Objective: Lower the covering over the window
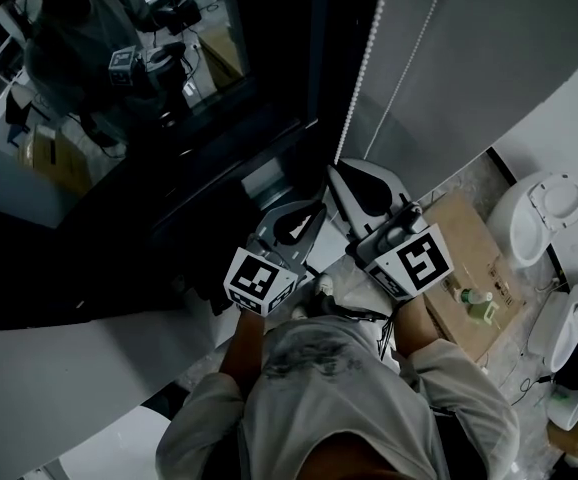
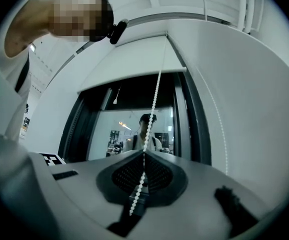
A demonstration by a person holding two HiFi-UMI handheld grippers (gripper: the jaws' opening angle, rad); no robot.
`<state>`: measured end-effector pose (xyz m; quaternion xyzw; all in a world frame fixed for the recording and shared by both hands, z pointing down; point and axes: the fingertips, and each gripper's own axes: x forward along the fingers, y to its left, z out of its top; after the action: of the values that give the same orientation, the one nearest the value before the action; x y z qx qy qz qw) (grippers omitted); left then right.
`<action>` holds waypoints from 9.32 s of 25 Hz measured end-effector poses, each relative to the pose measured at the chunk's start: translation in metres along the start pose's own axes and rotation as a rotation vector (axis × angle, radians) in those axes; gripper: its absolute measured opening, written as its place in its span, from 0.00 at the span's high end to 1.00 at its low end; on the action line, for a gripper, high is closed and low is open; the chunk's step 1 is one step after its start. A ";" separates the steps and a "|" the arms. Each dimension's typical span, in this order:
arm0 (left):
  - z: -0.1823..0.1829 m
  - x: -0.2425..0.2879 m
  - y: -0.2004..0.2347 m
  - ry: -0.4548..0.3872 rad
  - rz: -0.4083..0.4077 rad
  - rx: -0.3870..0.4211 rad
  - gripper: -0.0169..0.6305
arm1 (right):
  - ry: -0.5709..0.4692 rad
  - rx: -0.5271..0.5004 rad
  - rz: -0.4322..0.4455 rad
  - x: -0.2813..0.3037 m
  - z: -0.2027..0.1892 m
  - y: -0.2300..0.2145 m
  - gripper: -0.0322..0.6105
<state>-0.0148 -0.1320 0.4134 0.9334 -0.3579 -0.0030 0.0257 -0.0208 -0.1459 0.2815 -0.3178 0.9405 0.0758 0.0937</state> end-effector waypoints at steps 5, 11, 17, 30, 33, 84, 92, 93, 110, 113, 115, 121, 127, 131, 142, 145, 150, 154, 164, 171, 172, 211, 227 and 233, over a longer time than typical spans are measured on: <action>0.014 -0.008 -0.006 -0.050 -0.014 -0.029 0.91 | 0.019 -0.011 -0.012 -0.008 -0.007 -0.002 0.92; 0.054 -0.024 -0.002 -0.156 -0.007 -0.051 0.90 | 0.075 0.018 -0.014 -0.017 -0.032 0.006 0.92; 0.084 -0.023 -0.004 -0.196 -0.012 -0.015 0.88 | 0.143 0.033 -0.012 -0.027 -0.058 0.010 0.92; 0.119 0.015 -0.007 -0.230 -0.060 0.049 0.82 | 0.241 0.077 -0.018 -0.041 -0.099 0.018 0.92; 0.128 0.022 -0.006 -0.246 -0.065 0.058 0.82 | 0.248 0.078 -0.021 -0.041 -0.100 0.020 0.92; -0.062 0.028 -0.027 0.087 -0.078 -0.179 0.95 | 0.057 -0.011 -0.058 -0.031 -0.018 -0.009 0.89; -0.051 0.024 -0.033 0.077 -0.085 -0.124 0.91 | 0.024 0.022 -0.052 -0.032 -0.017 -0.009 0.92; -0.045 0.022 -0.033 0.061 -0.090 -0.127 0.88 | 0.026 0.023 -0.055 -0.032 -0.018 -0.010 0.92; 0.080 -0.008 -0.015 -0.195 -0.072 -0.050 0.79 | 0.087 0.014 -0.051 -0.036 -0.042 -0.001 0.92; 0.101 -0.007 -0.016 -0.234 -0.088 -0.027 0.81 | 0.090 0.012 -0.053 -0.036 -0.042 0.001 0.92; 0.112 -0.006 -0.017 -0.256 -0.098 -0.016 0.81 | 0.099 0.006 -0.053 -0.036 -0.043 0.003 0.92; 0.125 -0.001 -0.019 -0.266 -0.107 0.010 0.82 | 0.178 0.031 -0.053 -0.042 -0.071 0.010 0.92; 0.125 0.006 -0.016 -0.254 -0.095 0.012 0.81 | 0.252 0.054 -0.059 -0.043 -0.096 0.018 0.92; 0.126 0.011 -0.013 -0.254 -0.091 0.008 0.82 | 0.276 0.066 -0.042 -0.046 -0.117 0.025 0.92; 0.119 0.019 -0.014 -0.238 -0.067 0.035 0.95 | 0.299 0.088 -0.049 -0.052 -0.135 0.030 0.92; 0.118 0.019 -0.015 -0.233 -0.068 0.041 0.95 | 0.314 0.071 -0.067 -0.051 -0.132 0.027 0.92; 0.118 0.014 -0.011 -0.230 -0.059 0.033 0.95 | 0.319 0.062 -0.085 -0.052 -0.128 0.024 0.92; 0.103 0.012 -0.009 -0.199 -0.047 0.018 0.95 | 0.250 0.057 -0.084 -0.053 -0.108 0.022 0.90; 0.074 0.008 -0.009 -0.145 -0.026 -0.010 0.95 | 0.056 0.061 -0.065 -0.063 -0.032 0.017 0.78; 0.035 0.012 -0.013 -0.074 -0.025 -0.036 0.95 | 0.025 -0.014 -0.057 -0.057 -0.009 0.013 0.77; 0.029 0.013 -0.013 -0.064 -0.023 -0.042 0.95 | 0.022 -0.014 -0.058 -0.057 -0.008 0.012 0.77; 0.040 -0.019 -0.012 -0.117 0.003 -0.078 0.92 | 0.104 0.012 -0.043 -0.024 -0.041 0.007 0.92; 0.091 -0.008 -0.009 -0.197 -0.005 -0.002 0.86 | 0.258 0.103 -0.019 -0.044 -0.113 0.037 0.92; 0.104 0.004 -0.013 -0.215 -0.018 0.009 0.84 | 0.308 0.118 -0.010 -0.050 -0.133 0.048 0.92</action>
<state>-0.0061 -0.1298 0.3094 0.9309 -0.3504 -0.1018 -0.0170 -0.0280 -0.1056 0.4259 -0.3241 0.9450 -0.0298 -0.0325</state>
